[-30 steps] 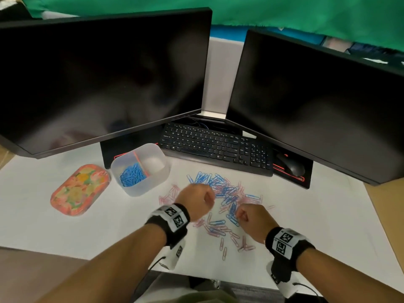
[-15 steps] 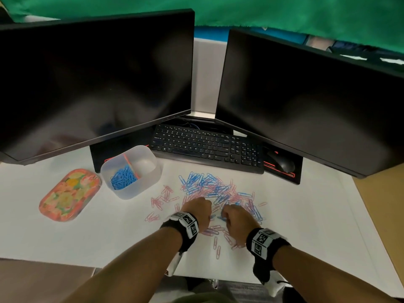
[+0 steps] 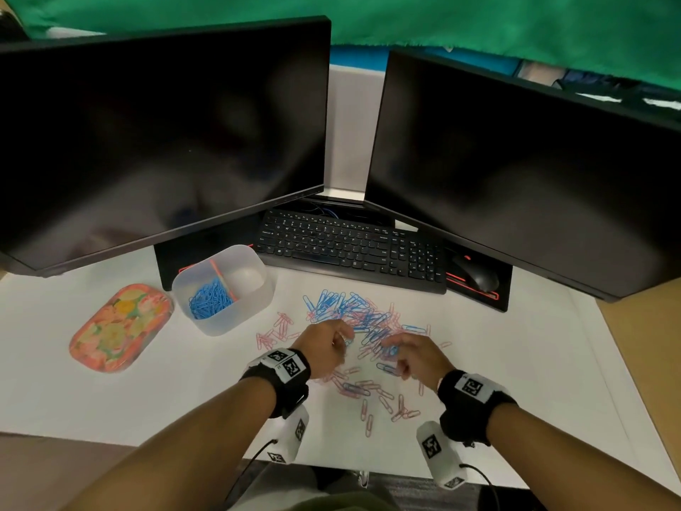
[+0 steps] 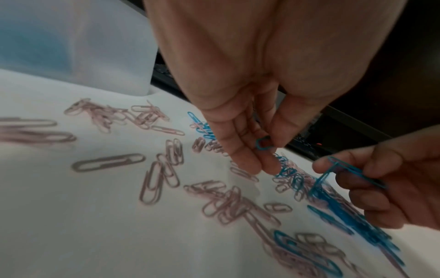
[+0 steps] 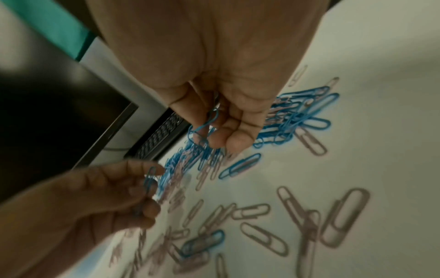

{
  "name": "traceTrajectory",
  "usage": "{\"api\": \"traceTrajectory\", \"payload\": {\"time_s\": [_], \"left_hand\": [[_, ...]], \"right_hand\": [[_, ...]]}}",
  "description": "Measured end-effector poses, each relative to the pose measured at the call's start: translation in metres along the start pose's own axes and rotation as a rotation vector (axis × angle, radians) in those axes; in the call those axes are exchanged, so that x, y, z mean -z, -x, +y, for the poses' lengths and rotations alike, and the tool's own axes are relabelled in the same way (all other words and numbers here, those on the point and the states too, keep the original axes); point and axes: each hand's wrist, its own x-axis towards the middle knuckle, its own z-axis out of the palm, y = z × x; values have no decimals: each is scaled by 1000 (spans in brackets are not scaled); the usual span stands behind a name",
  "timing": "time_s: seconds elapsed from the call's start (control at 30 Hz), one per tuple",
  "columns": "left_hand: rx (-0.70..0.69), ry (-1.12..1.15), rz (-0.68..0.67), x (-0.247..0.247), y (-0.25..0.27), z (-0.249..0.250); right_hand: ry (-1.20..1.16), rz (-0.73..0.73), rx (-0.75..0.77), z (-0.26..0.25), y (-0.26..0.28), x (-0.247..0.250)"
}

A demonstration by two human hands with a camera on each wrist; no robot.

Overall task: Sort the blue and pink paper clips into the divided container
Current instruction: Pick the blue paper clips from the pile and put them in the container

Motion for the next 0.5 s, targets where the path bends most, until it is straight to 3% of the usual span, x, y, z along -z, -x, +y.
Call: {"api": "traceTrajectory", "payload": {"time_s": [0.23,0.37,0.5], "left_hand": [[83,149,-50,-8,-1,-1],[14,-20,-57,-14,3,10],[-67,-301,-158,-24,8,10]], "right_hand": [[-182,66,-63,-6,3,3],[-200,111,-61,-3,3,5],[-175,136,-11,-5,4,7]]}}
